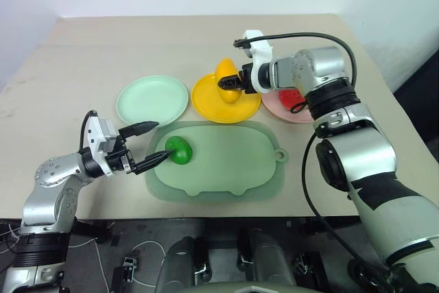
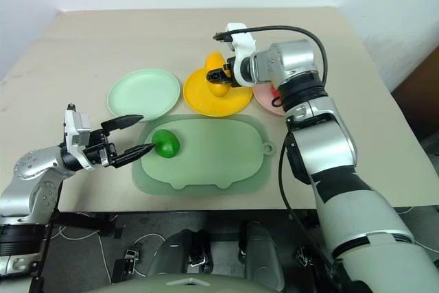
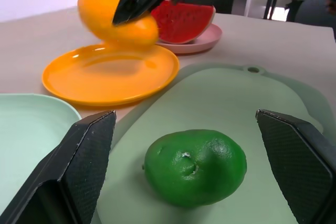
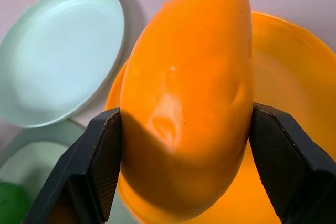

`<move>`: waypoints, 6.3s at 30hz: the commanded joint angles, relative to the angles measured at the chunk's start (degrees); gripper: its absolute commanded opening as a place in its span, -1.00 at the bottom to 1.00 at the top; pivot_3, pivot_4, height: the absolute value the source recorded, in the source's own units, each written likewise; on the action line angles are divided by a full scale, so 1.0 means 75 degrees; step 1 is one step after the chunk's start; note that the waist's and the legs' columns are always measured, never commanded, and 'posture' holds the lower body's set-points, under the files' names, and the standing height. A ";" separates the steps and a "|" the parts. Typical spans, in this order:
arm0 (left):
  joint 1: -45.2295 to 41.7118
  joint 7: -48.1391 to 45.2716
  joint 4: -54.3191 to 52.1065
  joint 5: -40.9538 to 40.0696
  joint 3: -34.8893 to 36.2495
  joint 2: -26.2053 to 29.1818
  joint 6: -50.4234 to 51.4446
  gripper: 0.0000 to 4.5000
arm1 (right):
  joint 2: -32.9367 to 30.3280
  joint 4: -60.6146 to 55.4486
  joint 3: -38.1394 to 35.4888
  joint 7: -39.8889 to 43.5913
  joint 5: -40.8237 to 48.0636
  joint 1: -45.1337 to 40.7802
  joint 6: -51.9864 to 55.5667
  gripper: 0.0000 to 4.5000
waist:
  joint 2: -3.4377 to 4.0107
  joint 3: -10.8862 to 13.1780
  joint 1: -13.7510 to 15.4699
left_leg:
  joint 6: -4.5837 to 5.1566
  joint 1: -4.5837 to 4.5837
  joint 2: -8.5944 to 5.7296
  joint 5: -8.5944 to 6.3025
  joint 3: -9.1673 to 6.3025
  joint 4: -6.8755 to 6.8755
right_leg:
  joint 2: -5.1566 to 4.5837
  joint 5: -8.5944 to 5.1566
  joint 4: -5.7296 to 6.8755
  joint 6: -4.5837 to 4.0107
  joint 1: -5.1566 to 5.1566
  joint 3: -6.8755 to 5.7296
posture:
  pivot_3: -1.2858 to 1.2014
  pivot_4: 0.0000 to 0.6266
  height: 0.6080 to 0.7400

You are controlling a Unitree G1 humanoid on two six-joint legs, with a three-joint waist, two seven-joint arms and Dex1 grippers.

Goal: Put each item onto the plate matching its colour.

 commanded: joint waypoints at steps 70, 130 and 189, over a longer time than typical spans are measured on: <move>-0.0113 0.0223 -0.0737 -0.0271 0.0131 0.0760 0.1144 1.00 | -0.1642 -1.0367 -0.1117 0.2980 0.0805 0.8314 -0.4048 0.99 | -0.0017 -0.0011 0.0212 | -0.0009 0.0019 -0.0008 0.0004 -0.0045 0.0009 | -0.0017 -0.0019 -0.0012 -0.0026 0.0032 -0.0014 | 0.03 -0.52 0.33; -0.5435 -0.2204 0.5690 0.1307 -0.3805 0.0321 -0.2885 0.20 | -0.2094 -1.0334 -0.1076 0.2455 0.0462 0.8184 -0.4063 1.00 | -0.0025 -0.0008 0.0258 | 0.0093 -0.0082 0.0002 -0.0043 -0.0098 0.0243 | -0.0036 -0.0046 0.0104 0.0007 0.0017 -0.0041 | 0.03 -0.52 0.33; -0.2353 0.2892 0.0349 0.1283 0.0256 0.0085 0.2404 0.99 | -0.1872 -0.9988 -0.1303 0.2482 0.0855 0.7983 -0.3682 1.00 | -0.0024 -0.0009 0.0252 | 0.0096 -0.0081 -0.0004 -0.0061 -0.0082 0.0250 | -0.0048 -0.0024 0.0110 -0.0009 0.0016 -0.0035 | 0.03 -0.52 0.33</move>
